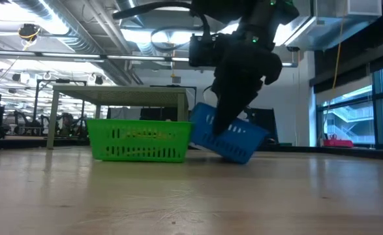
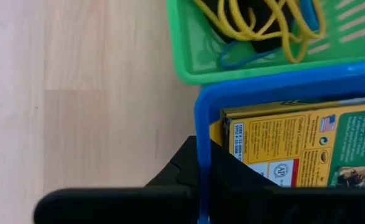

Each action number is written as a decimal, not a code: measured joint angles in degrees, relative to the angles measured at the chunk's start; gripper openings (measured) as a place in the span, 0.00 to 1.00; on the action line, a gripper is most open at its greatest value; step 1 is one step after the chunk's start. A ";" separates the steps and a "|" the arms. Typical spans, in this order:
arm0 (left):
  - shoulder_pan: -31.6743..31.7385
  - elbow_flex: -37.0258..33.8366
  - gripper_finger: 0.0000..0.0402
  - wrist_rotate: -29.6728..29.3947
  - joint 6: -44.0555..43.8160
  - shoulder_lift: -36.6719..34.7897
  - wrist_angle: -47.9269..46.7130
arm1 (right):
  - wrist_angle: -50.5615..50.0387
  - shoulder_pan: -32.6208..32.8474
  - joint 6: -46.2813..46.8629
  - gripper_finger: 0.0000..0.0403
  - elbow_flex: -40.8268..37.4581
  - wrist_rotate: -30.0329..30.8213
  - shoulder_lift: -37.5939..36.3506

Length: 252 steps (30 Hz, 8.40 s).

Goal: Pick & Place Office Desk Supplies
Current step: Move the blue bin to the center of the table, then move the red bin to the center of the table, then put the green bin on the shelf

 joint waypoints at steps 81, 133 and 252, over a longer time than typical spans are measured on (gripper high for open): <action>-0.04 0.00 0.21 0.10 -3.03 -0.02 -5.62 | -20.50 35.65 42.71 0.39 -21.70 -7.72 -18.97; -0.04 0.02 0.21 0.17 -3.00 -0.02 -7.04 | 0.86 0.75 6.30 0.03 3.05 -14.77 1.50; 25.52 0.02 0.01 51.94 9.78 10.07 -70.95 | 32.75 6.19 17.25 0.28 -70.95 13.27 -69.40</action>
